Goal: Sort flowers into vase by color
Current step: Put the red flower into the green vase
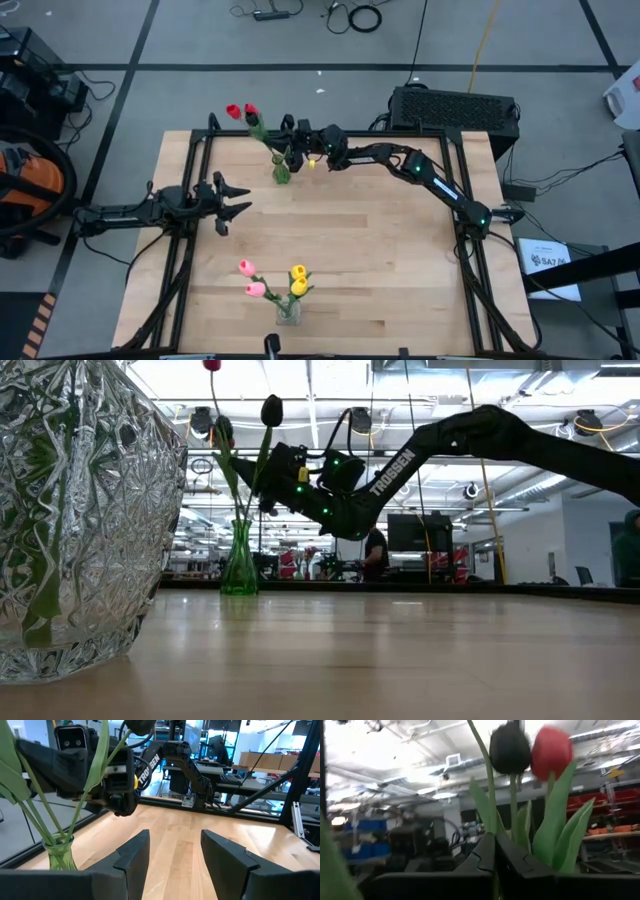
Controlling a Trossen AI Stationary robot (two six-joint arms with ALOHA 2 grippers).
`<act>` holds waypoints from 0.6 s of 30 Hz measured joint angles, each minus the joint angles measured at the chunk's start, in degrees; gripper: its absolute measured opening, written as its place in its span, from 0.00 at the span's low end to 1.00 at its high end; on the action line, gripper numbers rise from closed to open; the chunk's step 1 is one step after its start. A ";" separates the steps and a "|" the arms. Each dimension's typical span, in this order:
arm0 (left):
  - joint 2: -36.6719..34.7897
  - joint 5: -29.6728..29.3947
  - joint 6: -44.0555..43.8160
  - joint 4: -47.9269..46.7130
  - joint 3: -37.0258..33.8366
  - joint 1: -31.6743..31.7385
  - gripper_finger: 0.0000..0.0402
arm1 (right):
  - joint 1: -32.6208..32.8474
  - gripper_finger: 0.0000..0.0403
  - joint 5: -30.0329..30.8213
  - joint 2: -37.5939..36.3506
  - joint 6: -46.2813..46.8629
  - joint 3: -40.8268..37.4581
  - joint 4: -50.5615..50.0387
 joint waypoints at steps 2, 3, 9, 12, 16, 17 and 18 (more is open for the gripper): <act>-0.01 -0.01 0.00 0.00 0.00 -0.01 0.46 | -0.02 0.00 -1.78 0.00 -0.75 -0.02 -0.81; -0.01 0.00 -0.01 0.00 -0.01 0.00 0.46 | -0.02 0.00 -2.48 0.00 -0.82 -0.02 -0.92; 0.01 0.00 -0.02 0.02 -0.02 -0.02 0.46 | -0.12 0.00 -3.03 0.00 0.94 -0.02 -3.21; 0.00 0.00 0.00 0.00 -0.01 -0.02 0.46 | -0.36 0.00 -3.03 0.00 2.72 -0.02 -3.49; 0.01 -0.01 0.00 0.00 0.00 -0.01 0.46 | -0.91 0.00 -5.12 0.00 3.81 -0.02 -3.46; 0.00 0.00 0.00 0.00 0.00 0.00 0.46 | -1.11 0.00 -5.88 0.00 3.93 -0.02 -3.47; 0.01 -0.01 0.00 0.00 -0.01 -0.02 0.46 | -1.26 0.00 -6.21 0.00 4.72 -0.02 -3.46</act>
